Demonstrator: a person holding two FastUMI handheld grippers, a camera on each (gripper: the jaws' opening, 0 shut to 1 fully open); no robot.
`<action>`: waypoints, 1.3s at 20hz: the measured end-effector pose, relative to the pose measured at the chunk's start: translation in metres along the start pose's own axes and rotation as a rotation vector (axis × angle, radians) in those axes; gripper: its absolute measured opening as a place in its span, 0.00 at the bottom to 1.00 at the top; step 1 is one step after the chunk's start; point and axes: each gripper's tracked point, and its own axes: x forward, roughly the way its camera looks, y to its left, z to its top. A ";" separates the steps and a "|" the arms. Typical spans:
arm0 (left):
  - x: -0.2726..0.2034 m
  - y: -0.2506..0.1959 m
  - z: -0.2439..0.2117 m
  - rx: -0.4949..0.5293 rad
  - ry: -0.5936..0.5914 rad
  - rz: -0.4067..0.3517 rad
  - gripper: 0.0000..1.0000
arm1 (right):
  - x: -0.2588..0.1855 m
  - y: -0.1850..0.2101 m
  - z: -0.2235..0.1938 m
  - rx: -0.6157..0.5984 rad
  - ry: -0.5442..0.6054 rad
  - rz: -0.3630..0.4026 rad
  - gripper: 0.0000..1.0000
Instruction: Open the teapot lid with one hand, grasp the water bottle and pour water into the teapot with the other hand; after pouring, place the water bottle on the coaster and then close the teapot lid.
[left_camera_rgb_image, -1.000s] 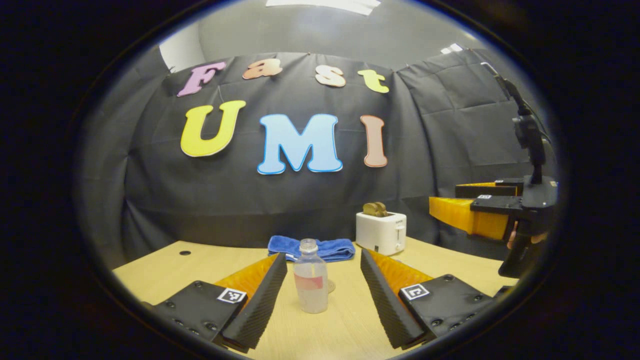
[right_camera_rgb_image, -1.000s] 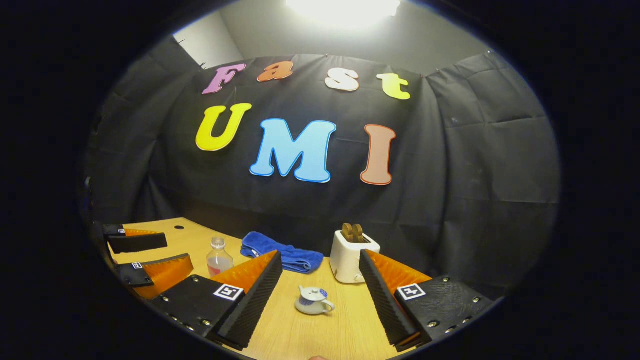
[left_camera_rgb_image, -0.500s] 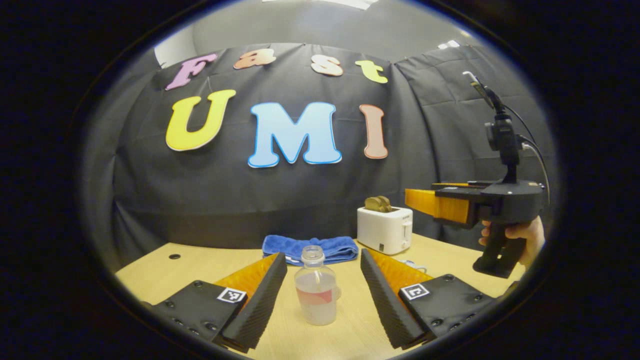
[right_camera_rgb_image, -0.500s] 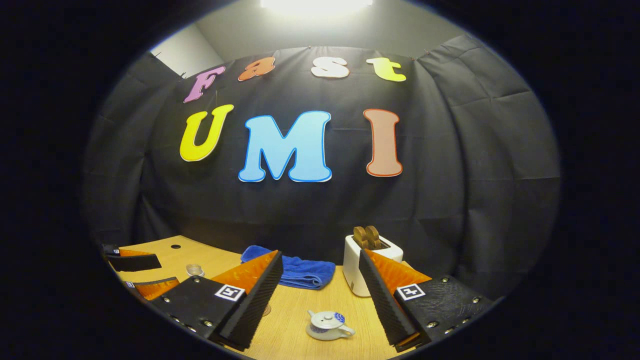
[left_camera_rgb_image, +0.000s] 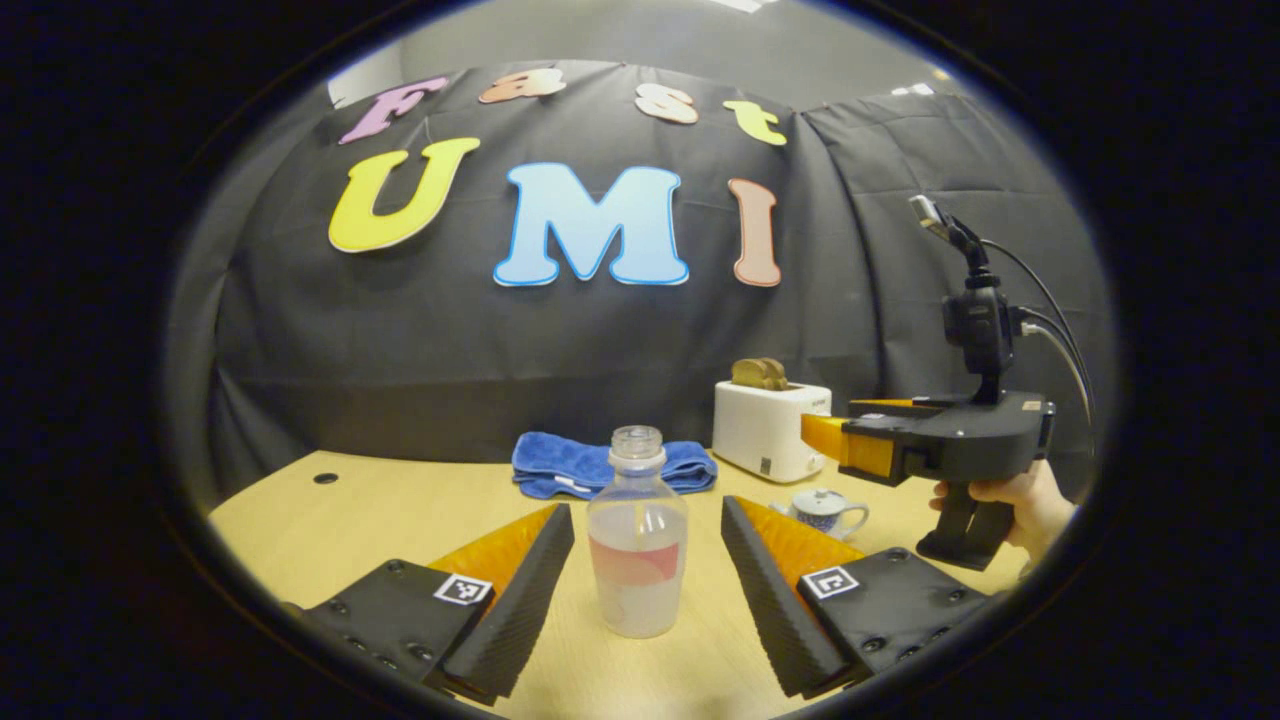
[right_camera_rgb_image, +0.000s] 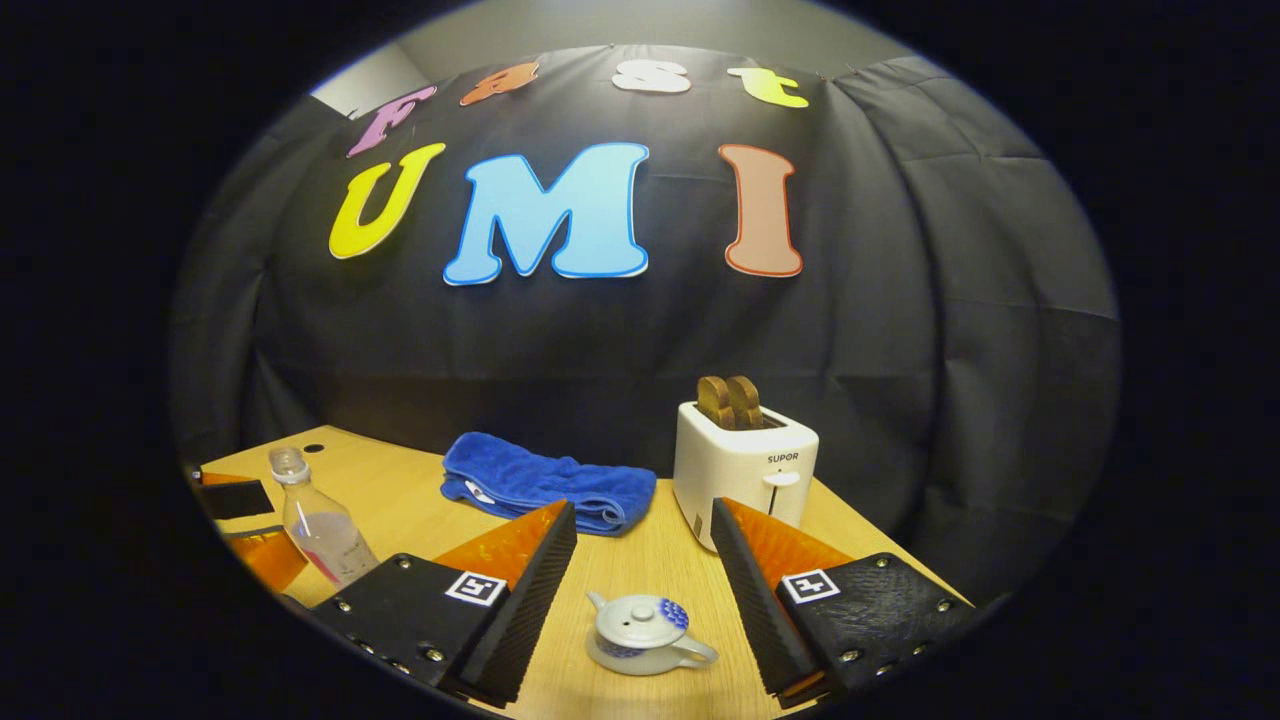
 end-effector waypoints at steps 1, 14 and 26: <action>0.001 -0.001 -0.003 -0.002 0.002 -0.001 1.00 | 0.003 -0.002 -0.009 0.001 0.017 -0.006 0.85; 0.015 -0.009 -0.036 -0.061 0.042 -0.038 1.00 | 0.032 0.003 -0.066 0.033 0.103 -0.013 0.51; 0.013 -0.005 -0.048 -0.064 0.064 -0.031 1.00 | 0.032 0.001 -0.064 -0.056 0.080 -0.052 0.22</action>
